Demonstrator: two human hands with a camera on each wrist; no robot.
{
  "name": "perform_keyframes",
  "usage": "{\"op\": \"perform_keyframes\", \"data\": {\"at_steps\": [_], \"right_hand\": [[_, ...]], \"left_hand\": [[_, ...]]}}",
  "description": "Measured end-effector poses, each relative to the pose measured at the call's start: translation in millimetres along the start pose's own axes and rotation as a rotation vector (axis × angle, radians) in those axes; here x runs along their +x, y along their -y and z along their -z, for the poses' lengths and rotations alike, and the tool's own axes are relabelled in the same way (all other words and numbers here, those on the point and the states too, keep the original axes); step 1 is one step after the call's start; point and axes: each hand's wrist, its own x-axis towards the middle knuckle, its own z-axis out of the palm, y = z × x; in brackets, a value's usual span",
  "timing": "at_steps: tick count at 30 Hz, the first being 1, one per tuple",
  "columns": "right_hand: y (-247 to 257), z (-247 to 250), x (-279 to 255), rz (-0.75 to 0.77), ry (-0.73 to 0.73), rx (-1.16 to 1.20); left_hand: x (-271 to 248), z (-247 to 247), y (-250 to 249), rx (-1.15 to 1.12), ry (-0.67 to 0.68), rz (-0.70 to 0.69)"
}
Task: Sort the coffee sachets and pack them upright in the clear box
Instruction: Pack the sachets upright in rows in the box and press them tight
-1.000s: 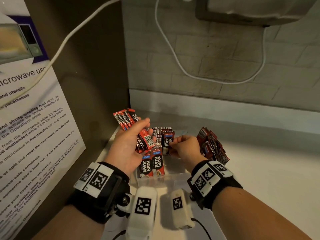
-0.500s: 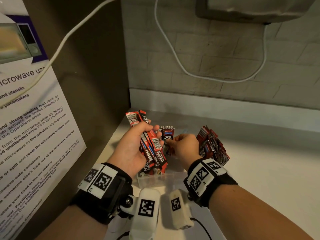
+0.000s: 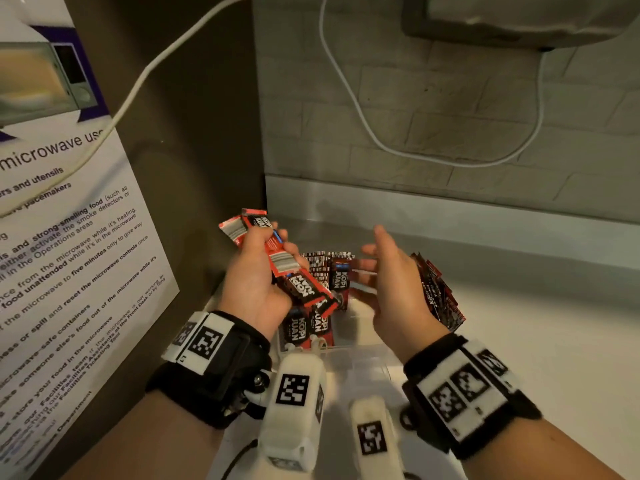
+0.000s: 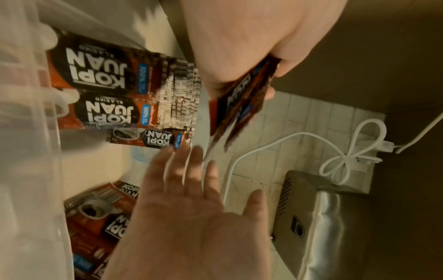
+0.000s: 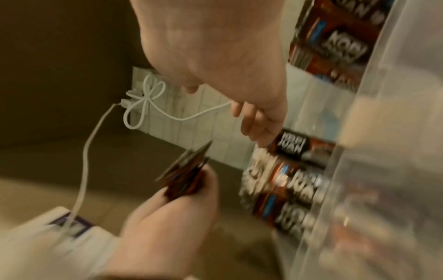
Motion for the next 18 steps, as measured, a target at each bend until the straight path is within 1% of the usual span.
{"op": "perform_keyframes", "data": {"at_steps": [1, 2, 3, 5, 6, 9, 12, 15, 18], "right_hand": [[5, -4, -11, -0.086, 0.079, 0.086], [8, -9, -20, -0.138, 0.140, 0.150], [8, -15, -26, -0.156, 0.182, 0.206], [6, -26, -32, -0.125, 0.219, 0.263], [4, -31, -32, -0.092, 0.211, 0.260], [4, -39, -32, -0.004, 0.195, 0.189], [1, -41, -30, 0.060, 0.233, 0.079], [-3, -36, -27, 0.092, 0.317, -0.018], [-2, -28, -22, 0.144, 0.410, -0.119]], "left_hand": [[1, -2, 1, -0.022, -0.017, -0.038], [1, -5, 2, -0.037, -0.030, -0.071], [0, -8, 6, -0.038, -0.040, -0.097], [-4, -14, 14, -0.005, -0.043, -0.114], [-7, -16, 18, 0.017, -0.020, -0.111], [-15, -16, 30, 0.140, 0.097, -0.062], [-16, -10, 30, 0.282, 0.209, -0.005], [-11, -5, 23, 0.353, 0.209, -0.011], [-10, -4, 18, 0.345, 0.171, -0.004]]}}
